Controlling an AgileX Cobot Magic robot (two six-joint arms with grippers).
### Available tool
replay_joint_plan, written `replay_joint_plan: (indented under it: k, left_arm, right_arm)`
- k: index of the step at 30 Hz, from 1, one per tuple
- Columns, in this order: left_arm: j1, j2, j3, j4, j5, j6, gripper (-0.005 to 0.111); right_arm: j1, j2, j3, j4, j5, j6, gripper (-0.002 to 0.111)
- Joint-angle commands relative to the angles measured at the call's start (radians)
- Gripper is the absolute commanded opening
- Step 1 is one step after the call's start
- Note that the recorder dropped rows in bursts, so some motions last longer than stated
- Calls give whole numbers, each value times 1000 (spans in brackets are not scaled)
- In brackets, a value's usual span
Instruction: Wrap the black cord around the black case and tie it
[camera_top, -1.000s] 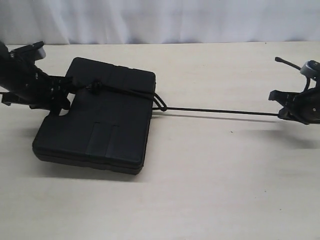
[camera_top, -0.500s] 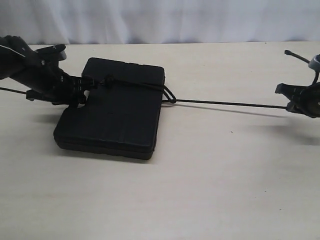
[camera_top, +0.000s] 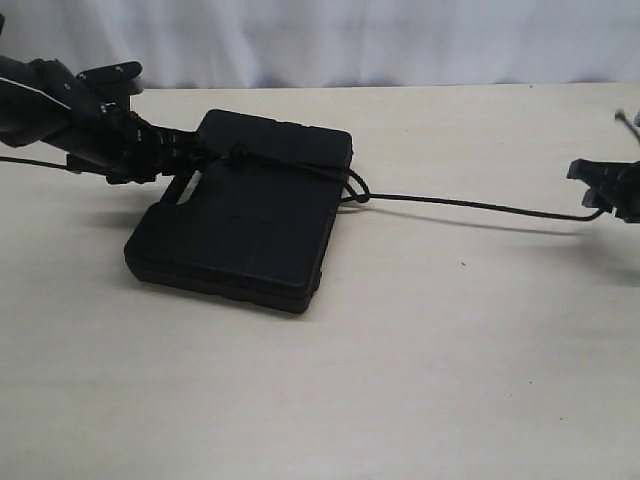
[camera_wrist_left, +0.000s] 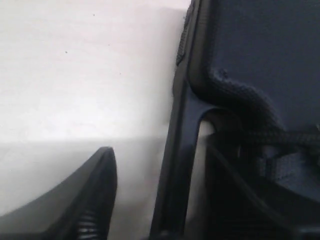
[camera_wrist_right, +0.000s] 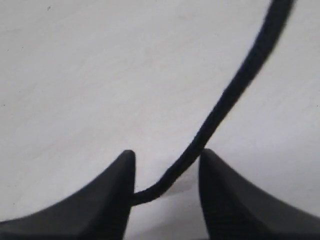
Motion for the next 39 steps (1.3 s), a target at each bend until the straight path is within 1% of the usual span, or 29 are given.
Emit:
replay_joint_plan:
  k: [1,3,4,5,6,7,8,9,10,11,12,13,14,15,16,17,18,19,20,22,23,25,27,28,29,32,34,36,39]
  left_arm:
    - [0,-98,-7,135,61,-9,51]
    - [5,-197,-7,248,111,-17,51]
    - [8,-234,-7,270,125,-18,51]
    - [21,-307,-7,279,168,-21,49]
    - [28,-341,-7,279,196,-23,45]
    - [39,-398,-7,277,267,-50,28]
    - [41,-425,-7,277,318,-50,18]
    - [39,-472,-7,308,423,-48,2]
    - [39,-519,-7,347,552,-48,0]
    - [39,-543,-7,363,619,-56,0]
    - [39,-591,5,414,724,-87,0]
    - [39,-624,20,445,766,-103,0]
    - [39,-698,72,485,801,-119,0]
    - [39,-749,109,494,805,-123,0]
    - [39,-860,195,503,805,-123,0]
    - [39,-920,239,503,805,-123,0]
    - [39,-1035,314,503,776,-123,0]
    - [39,-1087,346,503,752,-123,0]
    - [39,-1169,390,491,705,-121,0]
    - [39,-1280,457,442,607,-84,0]
    - [39,-1350,498,381,548,-18,0]
    - [39,-1486,575,219,439,167,0]
    - [39,-1607,670,4,315,375,0]
    - [39,-1649,710,-80,262,450,0]
    - [39,-1693,760,-206,192,541,0]
    - [39,-1754,896,-491,-52,769,0]
    - [39,-1748,960,-635,-203,798,0]
    - [39,-1748,1002,-684,-289,795,0]
    - [39,-1748,1034,-682,-365,795,0]
  right_arm:
    - [-19,-65,-2,-54,30,-13,66]
    - [-39,-149,-2,-85,89,13,64]
    - [-47,-181,-2,-108,116,31,62]
    - [-47,-239,-2,-196,177,70,54]
    - [-44,-268,-2,-253,219,108,47]
    - [-21,-317,-2,-337,299,160,32]
    - [-4,-341,-2,-388,342,167,23]
    - [46,-386,-2,-484,419,203,4]
    - [93,-421,-2,-595,496,323,5]
    - [119,-438,-2,-670,537,410,5]
    - [171,-468,-2,-855,626,573,5]
    - [202,-483,-2,-947,686,654,5]
    - [261,-516,13,-1088,787,772,5]
    - [289,-540,29,-1143,829,802,5]
    - [331,-604,69,-1200,863,820,5]
    - [348,-642,95,-1211,861,833,5]
    - [370,-721,148,-1203,831,835,5]
    - [380,-760,170,-1198,811,835,5]
    - [390,-812,198,-1191,780,835,5]
    - [408,-928,252,-1173,712,834,5]
    - [420,-989,284,-1165,667,833,5]
    - [443,-1103,344,-1147,565,833,5]
    - [466,-1232,399,-1110,454,833,5]
    - [473,-1282,420,-1090,409,833,5]
    - [482,-1340,448,-1065,347,833,5]
    - [504,-1469,552,-1044,118,827,5]
    - [504,-1511,641,-1044,-65,827,5]
    - [504,-1538,708,-1044,-173,827,5]
    - [504,-1570,773,-1044,-190,827,5]
